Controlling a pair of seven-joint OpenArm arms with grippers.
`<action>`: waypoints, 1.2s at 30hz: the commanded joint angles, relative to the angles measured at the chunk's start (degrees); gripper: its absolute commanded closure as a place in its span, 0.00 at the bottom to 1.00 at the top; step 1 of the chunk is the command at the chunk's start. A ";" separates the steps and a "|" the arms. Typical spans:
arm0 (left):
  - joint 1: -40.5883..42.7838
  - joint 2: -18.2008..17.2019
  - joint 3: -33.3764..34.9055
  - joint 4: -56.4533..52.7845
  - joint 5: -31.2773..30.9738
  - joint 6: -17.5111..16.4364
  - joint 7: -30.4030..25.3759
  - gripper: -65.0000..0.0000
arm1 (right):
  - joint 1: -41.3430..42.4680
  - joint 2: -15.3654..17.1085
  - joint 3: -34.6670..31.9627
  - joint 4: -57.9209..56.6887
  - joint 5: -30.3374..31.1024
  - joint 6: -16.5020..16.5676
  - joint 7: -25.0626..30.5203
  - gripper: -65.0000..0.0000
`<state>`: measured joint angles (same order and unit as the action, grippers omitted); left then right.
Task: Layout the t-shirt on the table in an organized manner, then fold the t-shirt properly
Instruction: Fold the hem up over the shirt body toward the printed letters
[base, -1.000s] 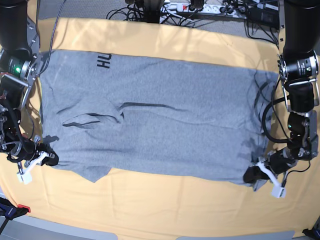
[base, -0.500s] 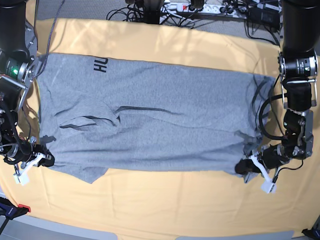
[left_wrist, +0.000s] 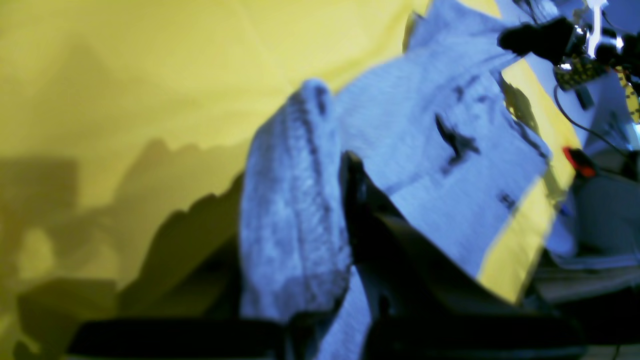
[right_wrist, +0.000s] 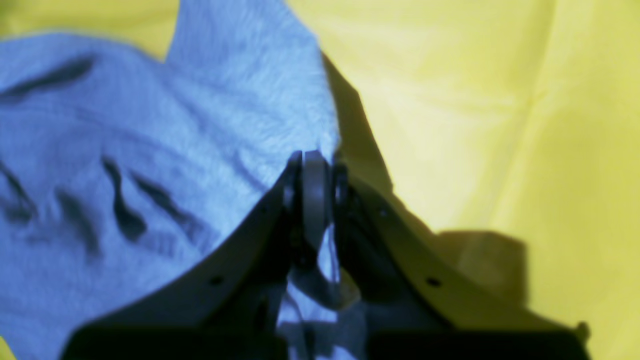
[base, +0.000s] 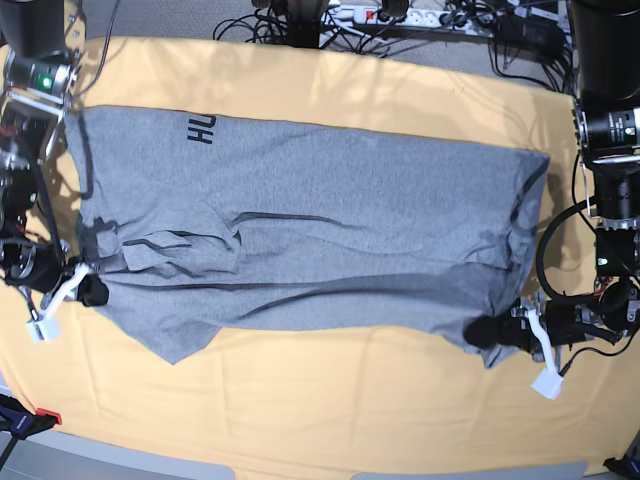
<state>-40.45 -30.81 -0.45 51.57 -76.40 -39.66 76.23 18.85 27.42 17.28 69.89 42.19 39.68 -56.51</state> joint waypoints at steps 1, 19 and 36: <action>-1.70 -1.16 -0.52 0.87 -3.43 -0.34 0.28 1.00 | 0.52 1.33 0.33 3.13 1.36 0.32 1.31 1.00; 6.56 -8.22 -0.52 1.03 -8.60 -0.34 3.77 1.00 | -6.60 4.17 0.44 11.85 10.27 0.32 -10.40 1.00; 7.39 -10.69 -0.52 12.20 -8.60 -0.34 3.77 1.00 | -6.62 7.41 0.44 16.17 13.57 0.32 -18.38 1.00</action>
<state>-31.44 -40.23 -0.45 62.98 -83.64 -39.75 80.73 10.83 33.36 17.28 84.90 55.11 39.72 -75.48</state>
